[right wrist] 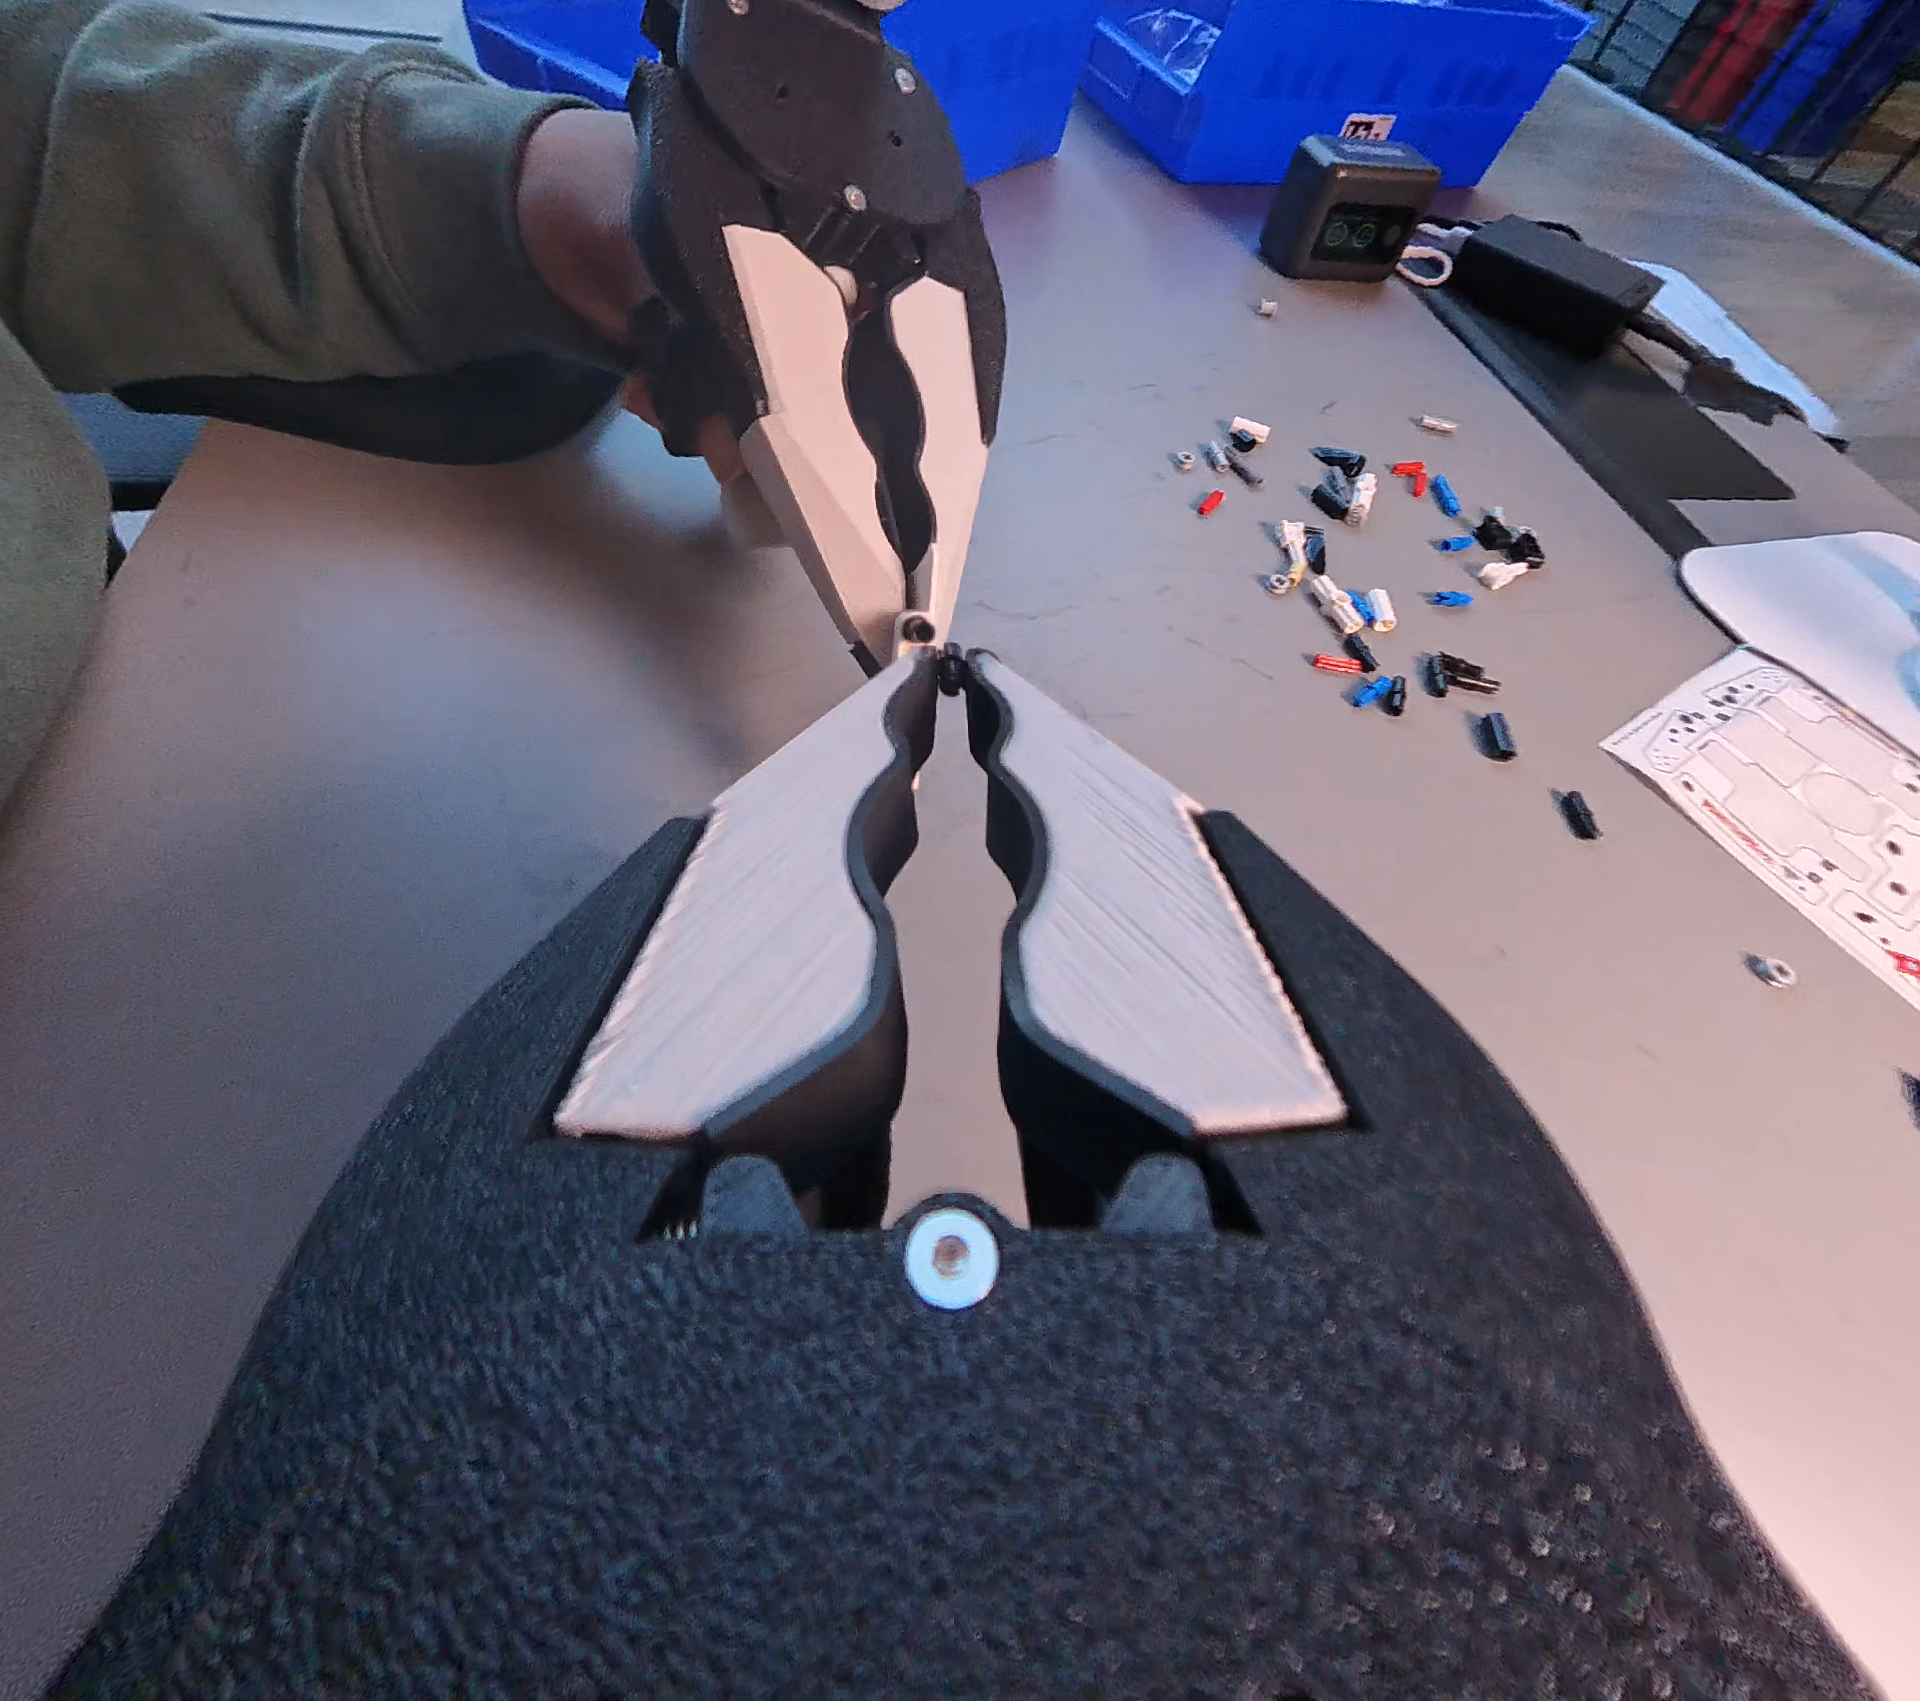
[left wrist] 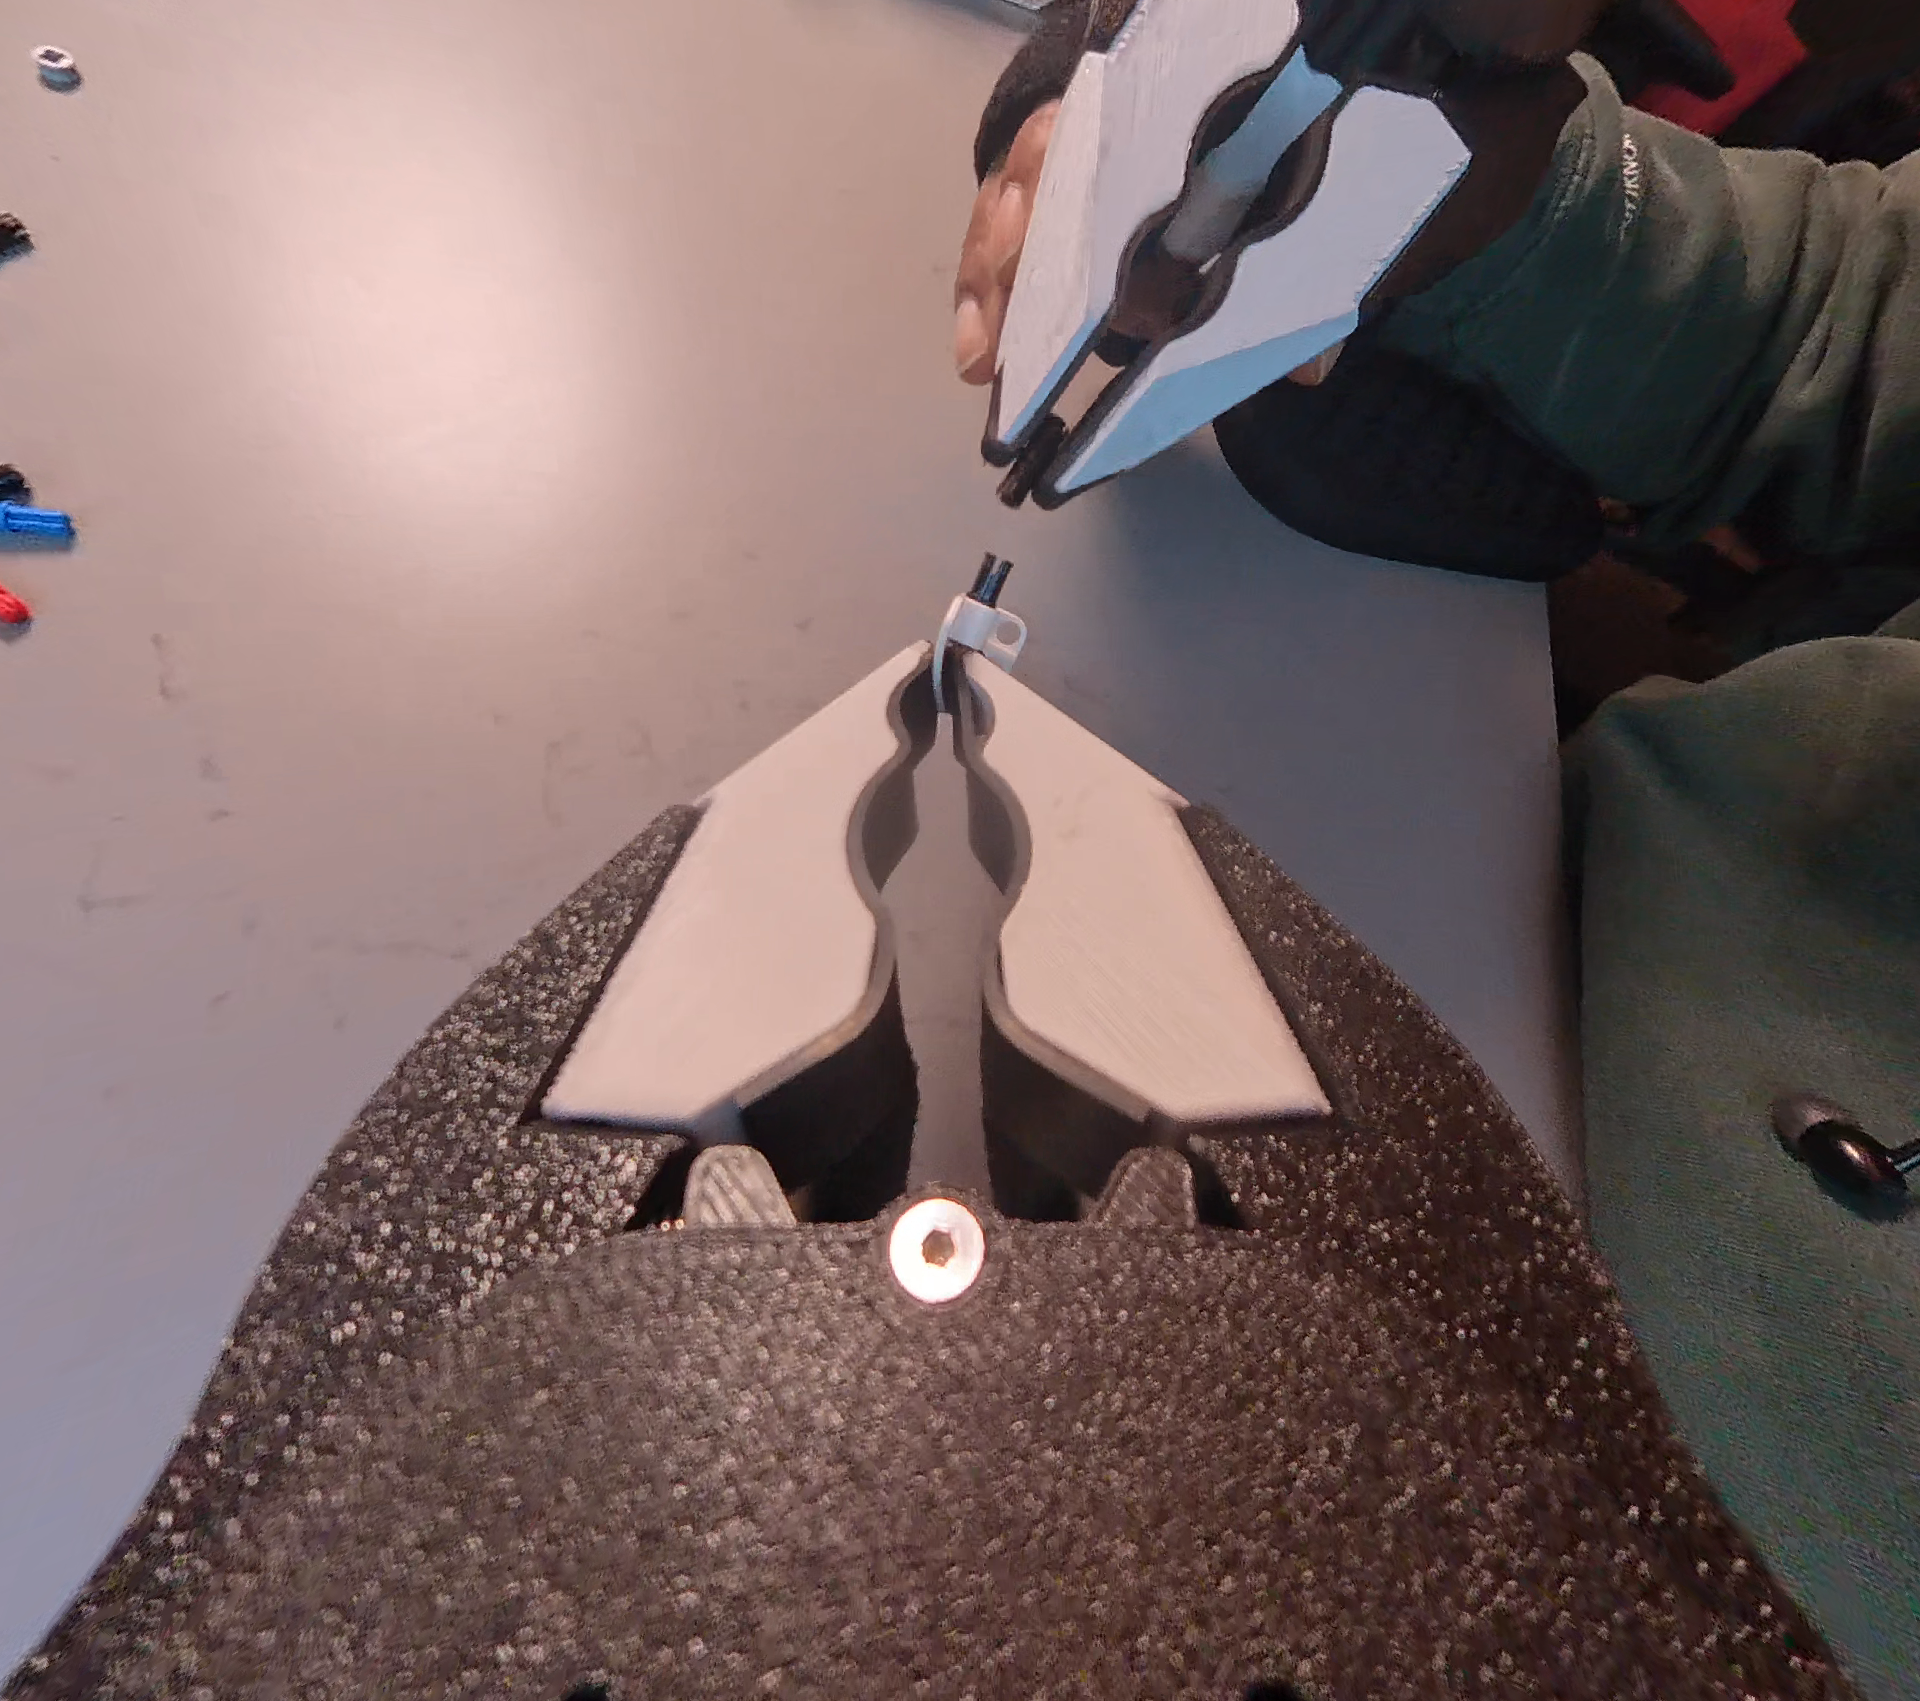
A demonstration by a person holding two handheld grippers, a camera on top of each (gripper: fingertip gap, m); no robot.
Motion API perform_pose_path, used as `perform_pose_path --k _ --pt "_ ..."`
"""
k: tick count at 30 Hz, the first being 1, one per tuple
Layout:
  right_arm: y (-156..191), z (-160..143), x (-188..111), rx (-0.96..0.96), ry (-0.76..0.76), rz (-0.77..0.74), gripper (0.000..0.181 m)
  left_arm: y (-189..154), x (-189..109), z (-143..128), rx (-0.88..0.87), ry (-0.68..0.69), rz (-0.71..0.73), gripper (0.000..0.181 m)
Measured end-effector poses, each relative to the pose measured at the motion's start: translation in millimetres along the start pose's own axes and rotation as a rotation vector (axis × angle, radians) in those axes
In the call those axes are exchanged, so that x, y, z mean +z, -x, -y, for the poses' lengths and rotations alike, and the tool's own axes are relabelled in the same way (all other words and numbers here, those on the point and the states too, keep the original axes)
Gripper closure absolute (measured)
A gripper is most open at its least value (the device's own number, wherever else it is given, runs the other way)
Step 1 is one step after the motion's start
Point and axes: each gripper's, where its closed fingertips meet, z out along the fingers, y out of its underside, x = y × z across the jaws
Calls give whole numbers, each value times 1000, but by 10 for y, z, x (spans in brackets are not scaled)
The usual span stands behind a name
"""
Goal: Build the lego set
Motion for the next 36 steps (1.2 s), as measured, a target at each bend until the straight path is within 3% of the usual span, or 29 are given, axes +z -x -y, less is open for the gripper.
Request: perform_pose_path --k 6,21,27,36 --pt "148 -138 76 58 63 122 177 -53 25 -34 -5 9 -44 180" --pt "180 -269 129 46 159 117 177 -26 113 -123 133 83 62 181" --pt "201 -267 114 44 167 115 178 -64 130 -97 119 56 33 181" --pt "97 -272 123 85 125 41 176 14 155 -51 -47 18 -15 181"
